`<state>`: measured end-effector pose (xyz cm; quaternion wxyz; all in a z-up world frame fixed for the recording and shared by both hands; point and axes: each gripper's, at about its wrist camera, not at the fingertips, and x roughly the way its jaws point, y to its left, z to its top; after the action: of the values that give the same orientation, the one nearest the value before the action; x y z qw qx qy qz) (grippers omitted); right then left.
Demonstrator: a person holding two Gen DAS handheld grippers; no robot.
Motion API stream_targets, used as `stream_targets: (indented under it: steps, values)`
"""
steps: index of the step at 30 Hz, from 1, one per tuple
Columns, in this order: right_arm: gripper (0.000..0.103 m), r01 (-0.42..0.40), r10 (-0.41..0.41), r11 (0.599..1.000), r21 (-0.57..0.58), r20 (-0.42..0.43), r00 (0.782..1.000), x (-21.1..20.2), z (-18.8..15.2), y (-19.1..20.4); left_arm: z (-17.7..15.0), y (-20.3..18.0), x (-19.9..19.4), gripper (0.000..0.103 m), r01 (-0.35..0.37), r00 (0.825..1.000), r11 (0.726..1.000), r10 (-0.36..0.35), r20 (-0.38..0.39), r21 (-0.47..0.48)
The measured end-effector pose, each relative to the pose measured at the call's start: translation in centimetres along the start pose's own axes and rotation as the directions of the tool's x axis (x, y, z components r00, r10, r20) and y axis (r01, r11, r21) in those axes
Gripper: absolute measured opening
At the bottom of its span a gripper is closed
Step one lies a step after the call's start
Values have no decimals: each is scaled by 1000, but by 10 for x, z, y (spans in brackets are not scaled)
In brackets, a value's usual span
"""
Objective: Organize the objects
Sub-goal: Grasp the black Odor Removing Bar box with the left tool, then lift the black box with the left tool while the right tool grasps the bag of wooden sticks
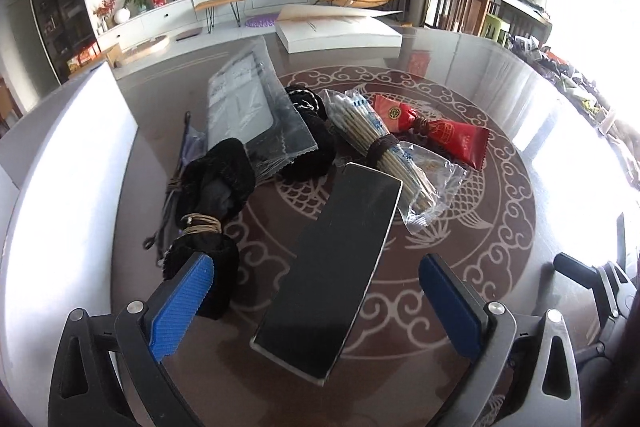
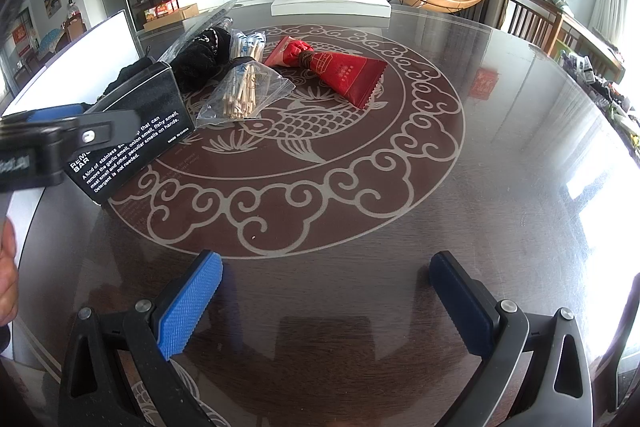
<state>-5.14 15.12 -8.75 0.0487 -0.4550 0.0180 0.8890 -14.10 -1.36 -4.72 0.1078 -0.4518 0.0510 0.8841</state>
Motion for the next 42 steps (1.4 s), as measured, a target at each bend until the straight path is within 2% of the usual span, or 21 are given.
stream_targets:
  steps: [3,4,5,7,10,16,23,27,36,42]
  values:
    - [103,0,0,1000,0,0,1000,0,0,0,4,-9,7,103,1,1000,999,-1,3,43]
    - [103,0,0,1000,0,0,1000,0,0,0,4,-11,7,95,1,1000,998,-2,11,58]
    - [103,0,0,1000,0,0,1000,0,0,0,3,-13,6,75,0,1000,997,-2,19,72]
    - [103,0,0,1000,0,0,1000,0,0,0,1,-15,7,52,0,1000,997,-1,13,82]
    - [103,-1,1,1000,-1,0,1000,0,0,0,-4,-10,7,34,22,1000,998,-23,10,50]
    - [103,-1,1,1000,-1,0,1000,0,0,0,-29,-4,-11,34,56,998,998,-56,9,-8]
    - [103,-1,1,1000,-1,0,1000,0,0,0,-58,8,-33,34,193,980,973,-198,-30,-125]
    - [103,-1,1,1000,-1,0,1000,0,0,0,-62,17,-35,35,222,972,961,-231,-38,-167]
    - [103,-1,1,1000,-1,0,1000,0,-1,-1,-61,34,-41,40,170,983,966,-179,-30,-194]
    - [103,-1,1,1000,-1,0,1000,0,0,0,-60,46,-46,47,91,995,976,-99,-28,-195]
